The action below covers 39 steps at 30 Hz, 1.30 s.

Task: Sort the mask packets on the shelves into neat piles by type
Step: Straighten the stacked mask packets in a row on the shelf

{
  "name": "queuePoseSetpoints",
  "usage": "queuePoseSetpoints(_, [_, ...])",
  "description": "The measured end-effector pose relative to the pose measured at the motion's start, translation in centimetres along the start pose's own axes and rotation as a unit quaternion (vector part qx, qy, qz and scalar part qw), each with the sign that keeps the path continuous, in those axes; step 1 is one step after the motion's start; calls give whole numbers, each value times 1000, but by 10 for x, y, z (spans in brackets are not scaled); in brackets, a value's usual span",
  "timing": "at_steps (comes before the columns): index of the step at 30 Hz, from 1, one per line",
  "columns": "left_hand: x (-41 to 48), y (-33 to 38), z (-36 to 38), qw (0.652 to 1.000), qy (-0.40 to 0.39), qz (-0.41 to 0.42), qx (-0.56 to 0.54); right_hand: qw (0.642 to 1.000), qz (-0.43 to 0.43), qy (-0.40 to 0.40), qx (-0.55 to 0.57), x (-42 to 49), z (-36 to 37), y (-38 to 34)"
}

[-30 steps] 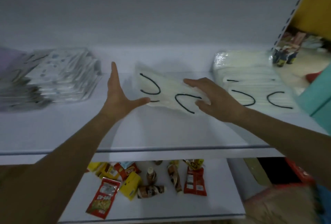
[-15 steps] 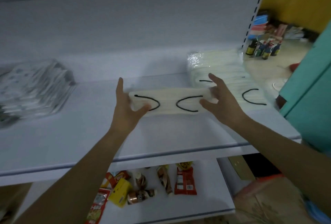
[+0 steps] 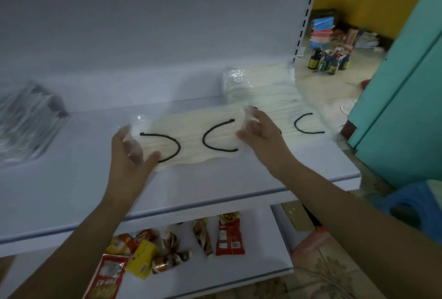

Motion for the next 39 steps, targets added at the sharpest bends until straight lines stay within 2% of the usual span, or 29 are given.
queuePoseSetpoints(3, [-12,20,36,998,-54,-23,-24,995,37,90,26,5,-37,-9])
queuePoseSetpoints(7, [-21,28,104,989,-139,-5,47,982,98,152,-58,-8,-105,2])
queuePoseSetpoints(10, [-29,27,153,973,-193,-47,114,971,135,183,-68,-20,-143,10])
queuePoseSetpoints(12, [-31,27,178,959,-222,-79,157,967,160,149,-131,-21,-158,19])
queuePoseSetpoints(14, [-31,27,192,948,-231,-113,188,948,179,41,-258,-20,-163,32])
queuePoseSetpoints(16, [-30,29,199,945,-215,-138,206,928,194,1,-317,-19,-170,44])
queuePoseSetpoints(17, [-29,30,201,947,-203,-143,202,931,199,12,-304,-17,-174,46])
queuePoseSetpoints(19, [-25,34,204,959,-171,-147,172,955,214,45,-202,-11,-180,49])
queuePoseSetpoints(21, [-18,35,207,968,-144,-135,152,963,231,42,-130,-4,-181,53])
queuePoseSetpoints(25, [-8,37,203,978,-103,-80,162,963,216,-16,-159,3,-170,54])
queuePoseSetpoints(30, [4,33,196,973,-144,-157,84,971,222,6,-89,10,-179,59])
queuePoseSetpoints(32, [3,31,199,965,-182,-170,78,969,225,-12,-105,11,-179,60])
queuePoseSetpoints(34, [5,28,201,964,-203,-145,97,963,218,-33,-157,14,-175,64])
queuePoseSetpoints(37, [13,29,198,966,-196,-106,134,957,197,-57,-204,20,-168,64])
queuePoseSetpoints(39, [18,29,196,964,-192,-116,145,950,187,-77,-236,26,-166,63])
Point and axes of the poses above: each hand's wrist, its own x-axis towards the middle knuckle, its own z-axis out of the palm, y = z × x, the point moved 3 cm from there along x, towards the middle knuckle, and after that the axes turned 7 degrees about -z, right-handed, at the moved point
